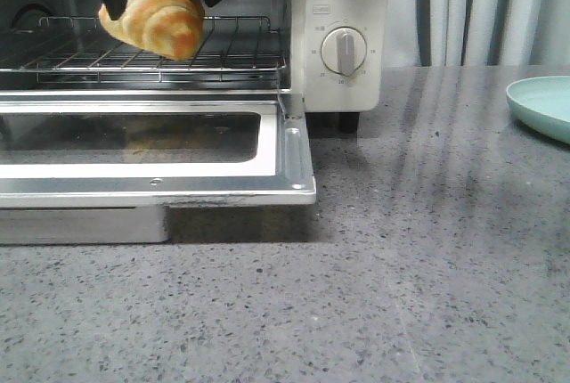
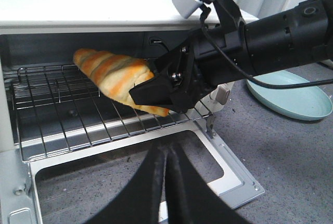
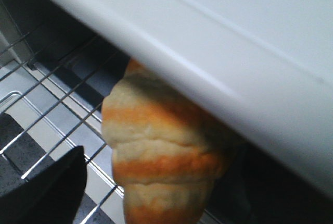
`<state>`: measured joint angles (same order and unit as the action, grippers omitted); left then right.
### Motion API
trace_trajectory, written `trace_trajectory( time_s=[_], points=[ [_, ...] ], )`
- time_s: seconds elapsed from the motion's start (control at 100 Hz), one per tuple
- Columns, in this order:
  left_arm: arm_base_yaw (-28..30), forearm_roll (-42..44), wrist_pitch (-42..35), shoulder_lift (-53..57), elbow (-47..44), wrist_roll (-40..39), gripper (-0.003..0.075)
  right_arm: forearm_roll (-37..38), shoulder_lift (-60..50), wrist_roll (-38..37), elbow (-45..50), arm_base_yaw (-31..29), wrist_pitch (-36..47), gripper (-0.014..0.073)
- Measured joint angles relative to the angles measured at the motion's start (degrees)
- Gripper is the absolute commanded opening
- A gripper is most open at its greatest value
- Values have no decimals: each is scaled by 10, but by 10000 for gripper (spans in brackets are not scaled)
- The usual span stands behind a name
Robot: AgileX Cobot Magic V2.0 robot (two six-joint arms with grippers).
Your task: Put bread in oven
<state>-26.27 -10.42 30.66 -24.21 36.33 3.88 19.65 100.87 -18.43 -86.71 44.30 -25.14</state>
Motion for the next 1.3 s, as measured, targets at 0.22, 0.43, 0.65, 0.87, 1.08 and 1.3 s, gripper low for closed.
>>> trace_trajectory(
  time_s=[0.22, 0.43, 0.65, 0.87, 1.08, 1.3],
  points=[
    [0, 12, 0, 2, 0, 0, -21, -10, -46, 2, 0, 24, -42, 239],
    [0, 23, 0, 43, -13, 0, -21, -8, -164, 32, 45, 79, -136, -69],
    [0, 38, 2, 111, -70, 0, -21, 51, -435, 37, 219, 81, -106, -69],
    [0, 39, 2, 129, -101, 0, -21, 150, -733, -1, 393, 81, -103, -69],
    [0, 40, 2, 130, -103, 0, -21, 194, -820, -22, 429, 81, -174, -69],
    [0, 41, 1, 130, -103, 0, -21, 219, -835, -25, 430, 81, -175, -69]
  ],
)
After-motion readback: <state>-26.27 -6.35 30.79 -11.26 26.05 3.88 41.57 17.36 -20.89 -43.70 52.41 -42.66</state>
